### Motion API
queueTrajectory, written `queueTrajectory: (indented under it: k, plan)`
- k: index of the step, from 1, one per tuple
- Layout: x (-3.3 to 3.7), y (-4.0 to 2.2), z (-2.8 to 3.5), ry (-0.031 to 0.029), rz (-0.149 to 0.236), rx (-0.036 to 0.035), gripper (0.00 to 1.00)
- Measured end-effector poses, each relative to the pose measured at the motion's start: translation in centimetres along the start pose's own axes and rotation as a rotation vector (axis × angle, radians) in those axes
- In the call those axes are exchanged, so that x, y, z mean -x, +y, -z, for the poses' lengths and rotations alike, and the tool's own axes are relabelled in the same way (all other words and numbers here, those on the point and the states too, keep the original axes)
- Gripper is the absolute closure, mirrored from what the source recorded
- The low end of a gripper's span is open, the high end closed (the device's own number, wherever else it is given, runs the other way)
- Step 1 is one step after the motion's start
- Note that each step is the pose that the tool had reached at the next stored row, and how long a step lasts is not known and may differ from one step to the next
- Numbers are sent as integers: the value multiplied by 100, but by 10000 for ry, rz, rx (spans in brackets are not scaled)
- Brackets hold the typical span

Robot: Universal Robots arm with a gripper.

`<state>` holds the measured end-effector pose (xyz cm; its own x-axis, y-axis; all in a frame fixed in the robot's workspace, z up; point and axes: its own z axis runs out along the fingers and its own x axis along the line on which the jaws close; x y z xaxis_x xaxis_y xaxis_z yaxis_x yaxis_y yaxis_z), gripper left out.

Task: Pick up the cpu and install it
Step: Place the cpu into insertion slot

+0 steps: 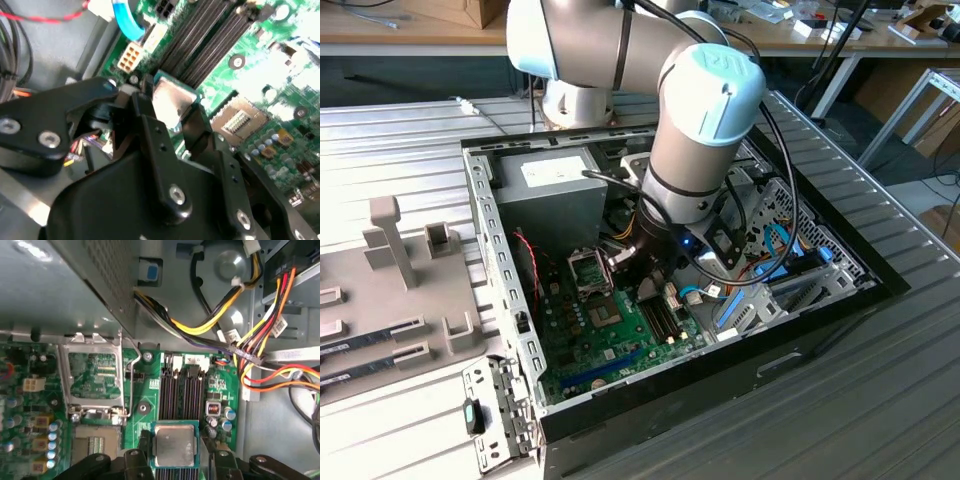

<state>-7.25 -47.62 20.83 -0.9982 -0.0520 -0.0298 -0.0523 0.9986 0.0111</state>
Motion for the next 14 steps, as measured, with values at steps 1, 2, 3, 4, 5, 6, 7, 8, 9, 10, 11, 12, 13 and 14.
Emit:
queueTrajectory:
  k: [1, 2, 3, 4, 5, 6, 7, 8, 9, 10, 11, 12, 13, 14]
  plan:
    - [0, 0, 7, -1, 0, 0, 53]
    - [0, 0, 13, -1, 0, 0, 53]
    - [1, 0, 15, -1, 0, -1, 53]
    - [0, 0, 17, 0, 0, -1, 53]
    - [0, 0, 19, 0, 0, -2, 53]
    - [0, 0, 21, 0, 0, -2, 53]
    - [1, 0, 21, 0, 0, -2, 53]
    - [0, 0, 22, 0, 0, -2, 53]
    - [0, 0, 22, 1, 0, -3, 53]
    - [0, 0, 22, 1, 1, -4, 53]
    - [-5, 0, 19, 1, -1, -4, 53]
    - [-6, 0, 18, 0, 1, -3, 53]
    - [-6, 0, 17, 1, 1, -3, 53]
    - [-7, 0, 14, 0, 0, -3, 53]
